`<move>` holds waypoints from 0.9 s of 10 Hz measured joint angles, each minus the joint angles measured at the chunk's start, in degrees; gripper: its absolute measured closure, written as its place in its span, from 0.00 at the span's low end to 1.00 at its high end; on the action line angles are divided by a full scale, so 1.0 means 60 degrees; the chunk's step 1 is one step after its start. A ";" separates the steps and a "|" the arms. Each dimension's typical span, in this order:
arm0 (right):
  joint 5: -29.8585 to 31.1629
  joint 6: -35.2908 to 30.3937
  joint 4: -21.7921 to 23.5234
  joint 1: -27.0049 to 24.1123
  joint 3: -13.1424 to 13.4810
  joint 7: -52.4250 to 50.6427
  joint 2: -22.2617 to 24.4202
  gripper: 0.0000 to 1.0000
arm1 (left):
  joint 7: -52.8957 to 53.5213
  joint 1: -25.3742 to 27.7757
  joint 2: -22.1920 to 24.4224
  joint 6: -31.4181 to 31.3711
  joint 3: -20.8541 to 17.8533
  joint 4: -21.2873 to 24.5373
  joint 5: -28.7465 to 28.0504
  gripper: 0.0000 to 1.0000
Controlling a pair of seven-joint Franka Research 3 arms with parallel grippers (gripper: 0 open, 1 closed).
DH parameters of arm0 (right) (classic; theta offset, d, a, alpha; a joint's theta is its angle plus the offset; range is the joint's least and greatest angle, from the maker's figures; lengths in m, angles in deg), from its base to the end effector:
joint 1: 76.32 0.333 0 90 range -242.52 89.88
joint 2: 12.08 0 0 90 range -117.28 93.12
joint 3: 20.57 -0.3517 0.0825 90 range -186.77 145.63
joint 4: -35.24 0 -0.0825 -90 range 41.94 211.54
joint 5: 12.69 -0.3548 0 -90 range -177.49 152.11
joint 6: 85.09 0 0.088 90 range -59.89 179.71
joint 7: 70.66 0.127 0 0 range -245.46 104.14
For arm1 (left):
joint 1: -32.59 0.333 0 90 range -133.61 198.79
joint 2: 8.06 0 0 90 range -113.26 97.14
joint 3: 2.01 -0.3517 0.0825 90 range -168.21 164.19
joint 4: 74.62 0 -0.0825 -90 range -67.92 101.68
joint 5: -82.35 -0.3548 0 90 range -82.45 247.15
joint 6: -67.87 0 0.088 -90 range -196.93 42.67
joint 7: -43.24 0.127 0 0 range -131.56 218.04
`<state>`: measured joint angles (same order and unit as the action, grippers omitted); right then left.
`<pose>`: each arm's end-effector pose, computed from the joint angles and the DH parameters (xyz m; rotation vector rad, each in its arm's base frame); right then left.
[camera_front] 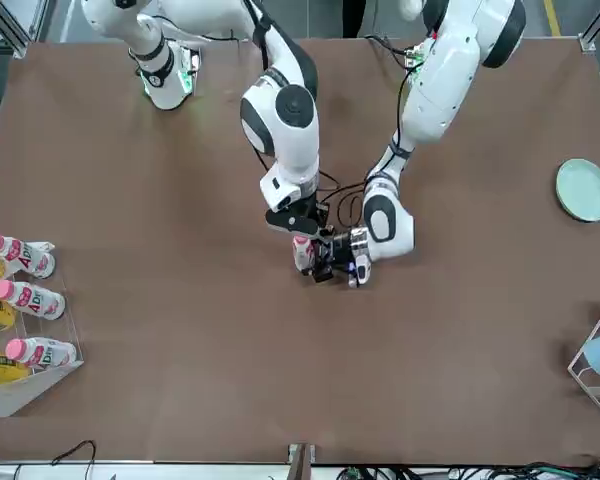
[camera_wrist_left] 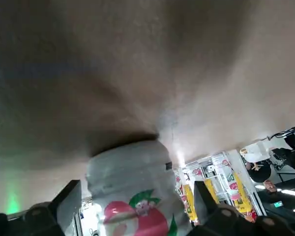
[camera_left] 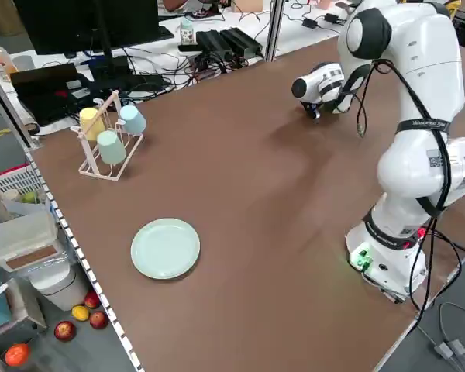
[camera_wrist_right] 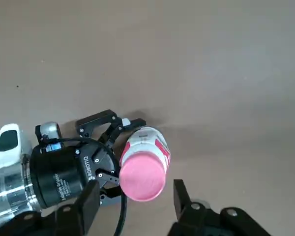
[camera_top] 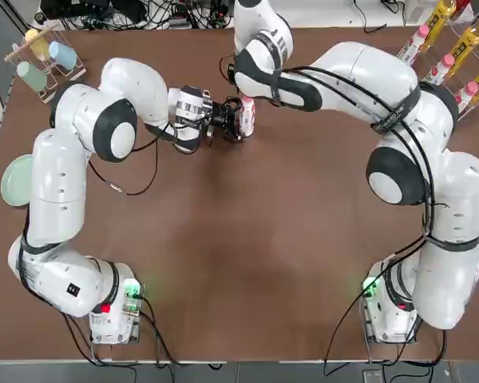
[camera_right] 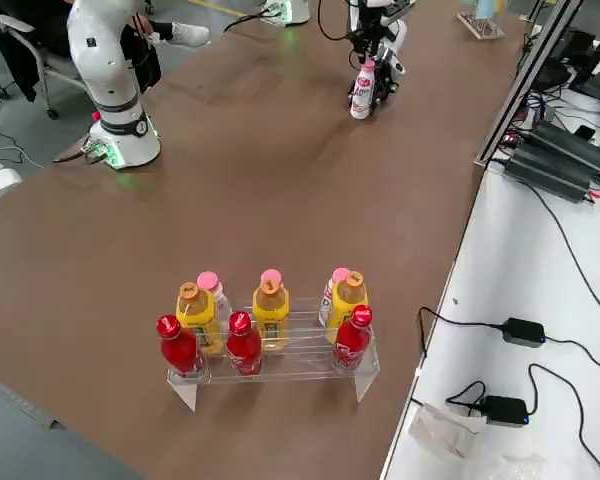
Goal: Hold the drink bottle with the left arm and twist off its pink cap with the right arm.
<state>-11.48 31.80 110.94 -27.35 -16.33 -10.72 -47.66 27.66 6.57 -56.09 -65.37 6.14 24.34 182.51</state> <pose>0.5120 0.5234 0.4023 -3.0735 0.3720 -0.1697 0.5415 -0.3933 0.1385 1.7016 1.2229 -0.7635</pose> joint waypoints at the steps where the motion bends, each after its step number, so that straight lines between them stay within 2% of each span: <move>1: 0.0000 0.0000 0.0000 0.0000 0.0000 0.0001 -0.0052 0.33 | 0.0005 -0.0003 0.0000 -0.0005 0.0000 0.0000 0.0000 0.00; 5: 0.0000 -0.0040 0.0000 -0.0002 0.0005 0.0005 -0.0102 0.34 | 0.0011 -0.0010 0.0000 -0.0024 -0.0001 0.0000 0.0000 0.05; 9: -0.0001 -0.0053 -0.0004 -0.0002 0.0006 0.0011 -0.0102 0.41 | 0.0011 -0.0010 0.0004 0.0003 -0.0002 0.0002 0.0015 0.25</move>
<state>-11.48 31.48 110.91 -27.36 -16.30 -10.66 -48.28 27.72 6.51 -56.06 -65.35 6.14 24.35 182.61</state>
